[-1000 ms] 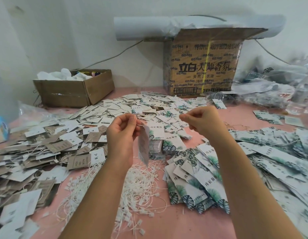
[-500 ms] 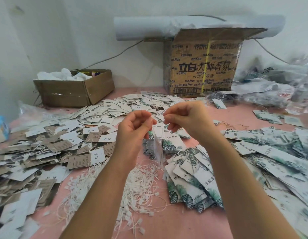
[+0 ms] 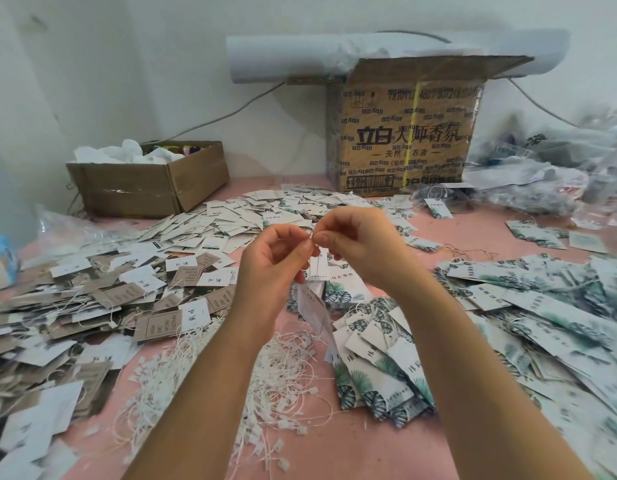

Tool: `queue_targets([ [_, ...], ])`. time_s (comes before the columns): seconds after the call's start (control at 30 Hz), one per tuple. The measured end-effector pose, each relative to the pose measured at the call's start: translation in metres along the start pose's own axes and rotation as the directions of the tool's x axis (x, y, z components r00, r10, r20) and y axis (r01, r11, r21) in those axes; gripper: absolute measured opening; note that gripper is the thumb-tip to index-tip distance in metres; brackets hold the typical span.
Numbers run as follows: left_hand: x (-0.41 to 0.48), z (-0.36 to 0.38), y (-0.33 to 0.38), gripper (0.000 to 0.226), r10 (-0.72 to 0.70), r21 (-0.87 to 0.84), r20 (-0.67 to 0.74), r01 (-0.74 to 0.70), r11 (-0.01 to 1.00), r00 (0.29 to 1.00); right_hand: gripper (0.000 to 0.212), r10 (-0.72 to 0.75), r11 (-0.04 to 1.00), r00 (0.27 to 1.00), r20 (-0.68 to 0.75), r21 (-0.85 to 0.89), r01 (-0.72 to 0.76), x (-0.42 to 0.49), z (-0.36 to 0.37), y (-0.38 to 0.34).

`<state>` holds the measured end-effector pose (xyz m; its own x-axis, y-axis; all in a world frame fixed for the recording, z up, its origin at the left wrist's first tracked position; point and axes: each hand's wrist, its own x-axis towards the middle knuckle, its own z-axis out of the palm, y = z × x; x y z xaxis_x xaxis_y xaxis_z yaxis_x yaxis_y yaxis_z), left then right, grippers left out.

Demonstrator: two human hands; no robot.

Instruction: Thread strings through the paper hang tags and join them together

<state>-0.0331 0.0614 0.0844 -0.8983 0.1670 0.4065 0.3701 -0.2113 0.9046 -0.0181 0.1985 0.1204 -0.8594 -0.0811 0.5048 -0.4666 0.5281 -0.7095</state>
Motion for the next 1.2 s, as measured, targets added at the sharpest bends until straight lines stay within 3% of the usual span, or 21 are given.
queue_targets([
  [0.1, 0.0006, -0.0013, -0.0023, 0.005, -0.032, 0.035, 0.023, 0.031, 0.999, 0.999, 0.020, -0.031, 0.999, 0.999, -0.024, -0.013, 0.030, 0.0001, -0.0007, -0.0009],
  [0.27, 0.0006, -0.0009, -0.0039, 0.012, -0.027, 0.089, 0.019, 0.025, 0.996, 0.999, 0.004, -0.028, 1.000, 0.999, -0.023, 0.007, 0.028, 0.0005, -0.0036, -0.0002],
  [0.47, 0.0005, -0.0024, -0.0018, 0.013, 0.007, 0.139, 0.054, -0.015, 0.990, 0.999, 0.016, 0.018, 0.994, 1.000, -0.022, 0.106, -0.016, 0.0003, -0.0039, 0.0008],
  [0.93, -0.0008, -0.0011, -0.0003, 0.016, 0.070, 0.253, 0.103, -0.094, 0.963, 0.992, 0.010, 0.064, 0.990, 0.998, 0.004, 0.127, -0.064, -0.0017, -0.0070, -0.0030],
  [1.07, -0.0007, -0.0001, 0.0015, 0.004, 0.086, 0.227, 0.091, -0.104, 0.968, 0.992, 0.010, 0.134, 0.954, 0.991, 0.005, 0.270, -0.131, -0.0025, -0.0065, 0.0009],
  [1.2, 0.0003, -0.0007, -0.0008, 0.014, 0.109, 0.235, -0.010, -0.104, 0.966, 0.994, 0.011, 0.167, 0.866, 0.977, 0.136, 0.452, -0.211, -0.0030, -0.0038, 0.0043],
])
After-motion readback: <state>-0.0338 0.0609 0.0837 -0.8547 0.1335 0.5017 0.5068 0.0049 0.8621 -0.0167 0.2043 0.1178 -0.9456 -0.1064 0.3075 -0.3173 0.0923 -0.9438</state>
